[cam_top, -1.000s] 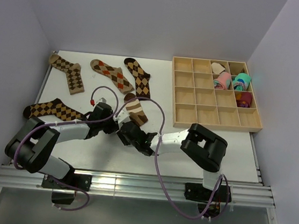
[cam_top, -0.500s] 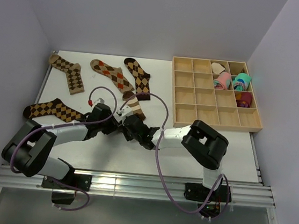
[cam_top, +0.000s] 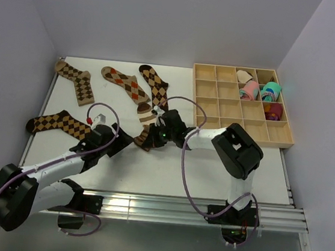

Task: Roll the socks
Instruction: Roll the sock at the center of the board.

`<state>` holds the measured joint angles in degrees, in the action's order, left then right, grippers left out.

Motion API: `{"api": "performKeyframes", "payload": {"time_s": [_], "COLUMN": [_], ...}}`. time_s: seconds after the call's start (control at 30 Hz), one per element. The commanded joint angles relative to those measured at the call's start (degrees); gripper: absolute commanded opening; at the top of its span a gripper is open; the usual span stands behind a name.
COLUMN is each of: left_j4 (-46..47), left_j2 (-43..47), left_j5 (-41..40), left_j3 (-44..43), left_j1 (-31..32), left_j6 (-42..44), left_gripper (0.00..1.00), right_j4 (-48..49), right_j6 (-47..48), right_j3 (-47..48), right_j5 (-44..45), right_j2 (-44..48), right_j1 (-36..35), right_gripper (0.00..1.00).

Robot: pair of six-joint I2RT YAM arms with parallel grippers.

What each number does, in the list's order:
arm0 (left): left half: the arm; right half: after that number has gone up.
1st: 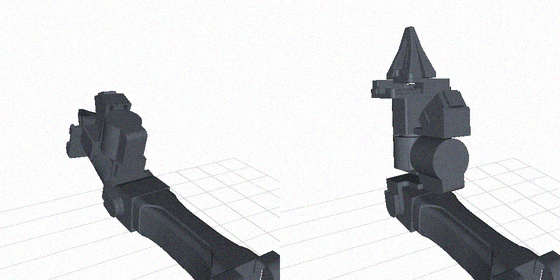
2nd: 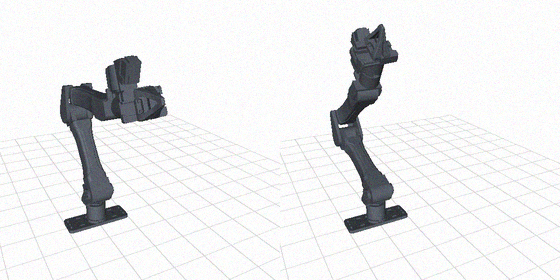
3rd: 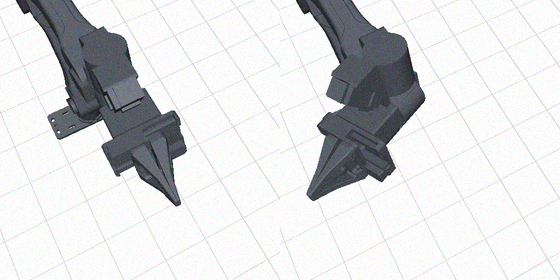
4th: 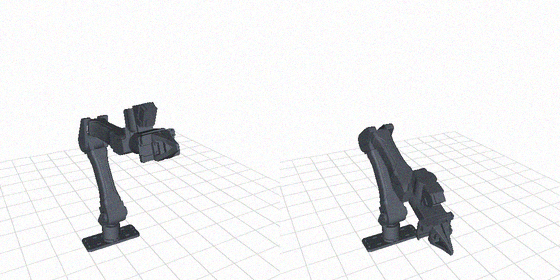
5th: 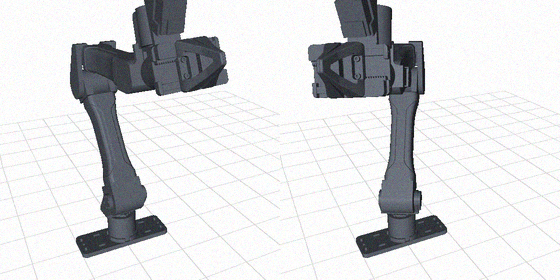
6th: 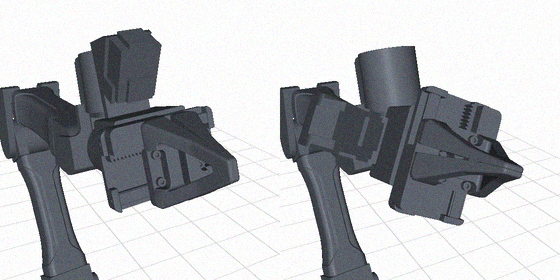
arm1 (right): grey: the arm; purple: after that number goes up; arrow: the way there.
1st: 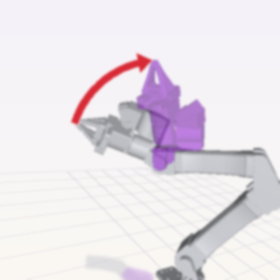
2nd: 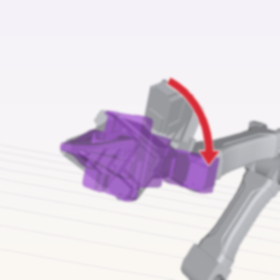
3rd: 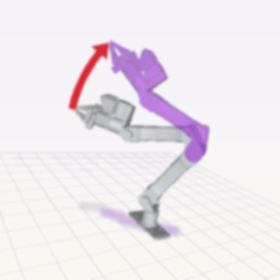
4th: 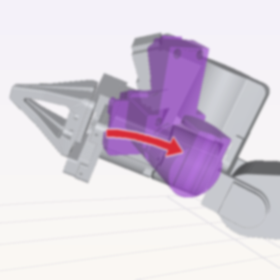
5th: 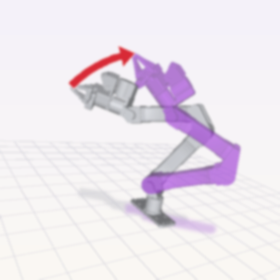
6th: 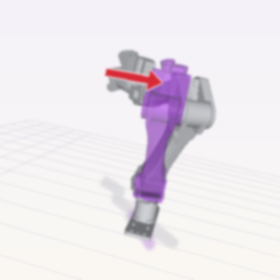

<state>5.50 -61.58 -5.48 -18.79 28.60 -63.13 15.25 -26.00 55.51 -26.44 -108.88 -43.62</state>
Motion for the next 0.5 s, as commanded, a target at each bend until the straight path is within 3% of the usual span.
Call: {"api": "performKeyframes", "payload": {"time_s": [0.0,0.47], "left_j4": [5.0,12.4], "left_j2": [-0.6,-12.9], "left_j5": [0.4,4.9], "left_j3": [0.6,-3.4], "left_j1": [0.1,0.2], "left_j6": [0.6,1.3], "left_gripper": [0.77,0.73], "right_j4": [1.5,3.5], "right_j6": [-9.4,-16.5], "right_j3": [0.0,1.3], "right_j5": [-13.5,-19.7], "right_j2": [-2.6,-9.1], "right_j1": [2.9,8.4], "right_gripper": [0.0,0.0]}}
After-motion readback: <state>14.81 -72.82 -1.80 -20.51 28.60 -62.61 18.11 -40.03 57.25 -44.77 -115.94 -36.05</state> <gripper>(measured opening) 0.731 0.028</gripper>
